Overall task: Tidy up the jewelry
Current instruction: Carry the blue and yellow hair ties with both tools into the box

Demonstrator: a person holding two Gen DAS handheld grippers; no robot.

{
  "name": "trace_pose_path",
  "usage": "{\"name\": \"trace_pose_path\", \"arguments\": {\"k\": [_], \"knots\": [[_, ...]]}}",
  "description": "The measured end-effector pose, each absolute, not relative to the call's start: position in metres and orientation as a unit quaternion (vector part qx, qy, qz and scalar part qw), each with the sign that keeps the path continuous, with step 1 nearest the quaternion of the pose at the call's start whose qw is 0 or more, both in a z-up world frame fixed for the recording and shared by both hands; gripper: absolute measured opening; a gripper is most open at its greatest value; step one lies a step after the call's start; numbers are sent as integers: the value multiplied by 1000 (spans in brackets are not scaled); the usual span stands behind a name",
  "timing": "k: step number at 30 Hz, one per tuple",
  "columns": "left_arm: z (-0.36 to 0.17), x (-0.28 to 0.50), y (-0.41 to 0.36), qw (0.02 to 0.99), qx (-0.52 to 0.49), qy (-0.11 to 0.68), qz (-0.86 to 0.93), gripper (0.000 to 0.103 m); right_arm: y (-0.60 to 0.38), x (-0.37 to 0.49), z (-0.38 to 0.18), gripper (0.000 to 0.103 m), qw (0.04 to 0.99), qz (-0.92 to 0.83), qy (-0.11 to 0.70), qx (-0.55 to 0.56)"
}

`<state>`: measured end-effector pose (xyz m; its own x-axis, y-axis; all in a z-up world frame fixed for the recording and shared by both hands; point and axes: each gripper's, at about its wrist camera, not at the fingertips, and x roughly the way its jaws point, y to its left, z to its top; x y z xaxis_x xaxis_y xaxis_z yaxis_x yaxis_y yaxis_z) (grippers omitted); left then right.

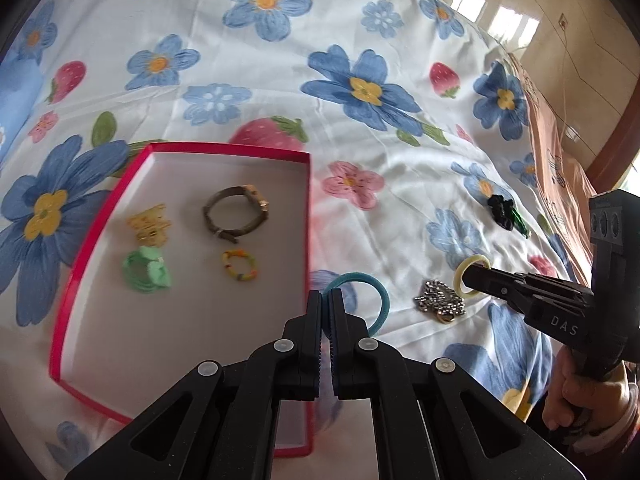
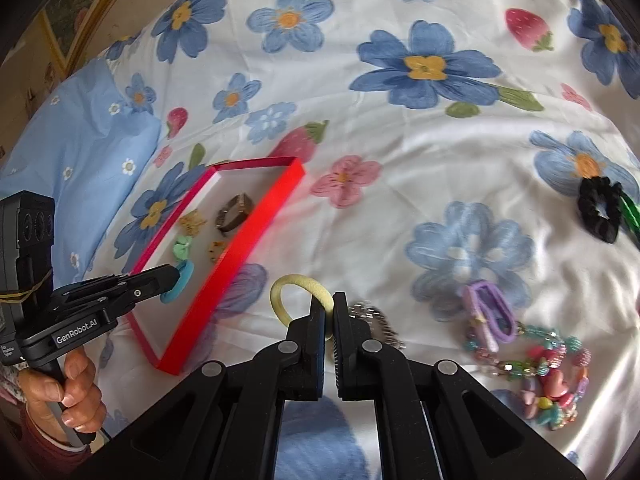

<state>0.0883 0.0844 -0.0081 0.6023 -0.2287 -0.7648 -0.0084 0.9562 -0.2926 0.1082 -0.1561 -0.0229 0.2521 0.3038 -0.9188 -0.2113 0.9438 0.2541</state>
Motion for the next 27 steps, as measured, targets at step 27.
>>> {"name": "trace_pose_path", "arguments": {"k": [27], "knots": [[-31,65,179,876,-164,451,48,2,-4,124,-79,3,734,276,619,-25]]}}
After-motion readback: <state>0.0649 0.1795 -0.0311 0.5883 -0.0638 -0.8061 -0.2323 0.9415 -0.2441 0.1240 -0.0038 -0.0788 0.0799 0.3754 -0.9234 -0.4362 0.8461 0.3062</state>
